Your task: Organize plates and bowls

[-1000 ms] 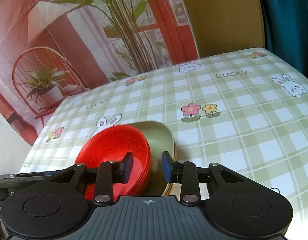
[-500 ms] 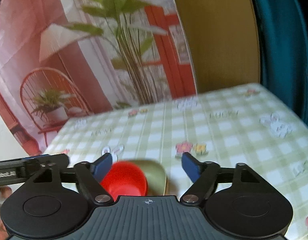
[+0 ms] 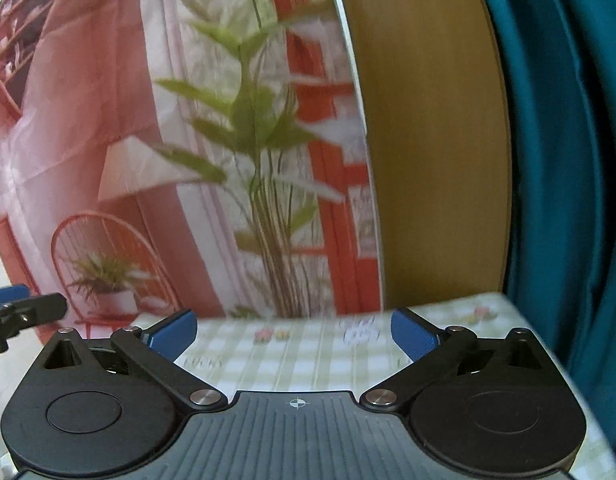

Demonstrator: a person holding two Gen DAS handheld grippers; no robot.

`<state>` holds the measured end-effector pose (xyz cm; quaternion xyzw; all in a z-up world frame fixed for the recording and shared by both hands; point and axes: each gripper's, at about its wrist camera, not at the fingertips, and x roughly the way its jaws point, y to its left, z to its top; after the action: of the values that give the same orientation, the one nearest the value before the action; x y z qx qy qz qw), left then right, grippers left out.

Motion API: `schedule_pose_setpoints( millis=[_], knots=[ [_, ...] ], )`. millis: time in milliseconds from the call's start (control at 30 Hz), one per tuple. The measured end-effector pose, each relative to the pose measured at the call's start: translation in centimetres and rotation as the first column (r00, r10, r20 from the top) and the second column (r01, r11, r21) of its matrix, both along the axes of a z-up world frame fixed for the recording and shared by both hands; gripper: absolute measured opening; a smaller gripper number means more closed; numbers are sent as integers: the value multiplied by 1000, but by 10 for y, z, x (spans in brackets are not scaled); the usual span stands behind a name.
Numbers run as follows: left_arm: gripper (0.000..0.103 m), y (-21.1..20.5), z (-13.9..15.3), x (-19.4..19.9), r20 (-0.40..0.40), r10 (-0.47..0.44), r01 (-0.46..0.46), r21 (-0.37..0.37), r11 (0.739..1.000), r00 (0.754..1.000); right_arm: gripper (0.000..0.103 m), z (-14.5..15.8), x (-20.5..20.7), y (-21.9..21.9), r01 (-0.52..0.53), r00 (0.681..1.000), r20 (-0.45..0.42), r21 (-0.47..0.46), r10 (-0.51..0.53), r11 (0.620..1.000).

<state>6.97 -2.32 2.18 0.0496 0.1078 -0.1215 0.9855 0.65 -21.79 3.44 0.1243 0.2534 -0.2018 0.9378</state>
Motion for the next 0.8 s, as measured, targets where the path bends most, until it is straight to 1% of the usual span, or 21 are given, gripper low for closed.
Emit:
schedule_pose_setpoints(
  millis=[100,200,333,500,633,800],
  knots=[
    [95,7,17,-6,17,14,-14,-22,1000,1000,103,18,-1,2,-4,1000,29,-20,5,1000],
    [95,14,32,-9,9,29,-29,-50,998,1000,103,32,-1,7,1,999,45,-45,1,999],
    [95,21,45,-19,33,55,-53,-45,998,998,103,48,-3,15,-1,998,61,-69,5,998],
    [95,24,51,-29,53,76,-75,-32,997,996,103,62,-3,26,-6,998,66,-93,12,996],
    [95,24,55,-36,76,85,-83,-25,996,993,103,67,-5,33,-14,997,70,-100,21,995],
    [95,24,57,-40,83,86,-84,-28,996,993,103,71,-5,37,-15,997,74,-104,23,994]
  ],
)
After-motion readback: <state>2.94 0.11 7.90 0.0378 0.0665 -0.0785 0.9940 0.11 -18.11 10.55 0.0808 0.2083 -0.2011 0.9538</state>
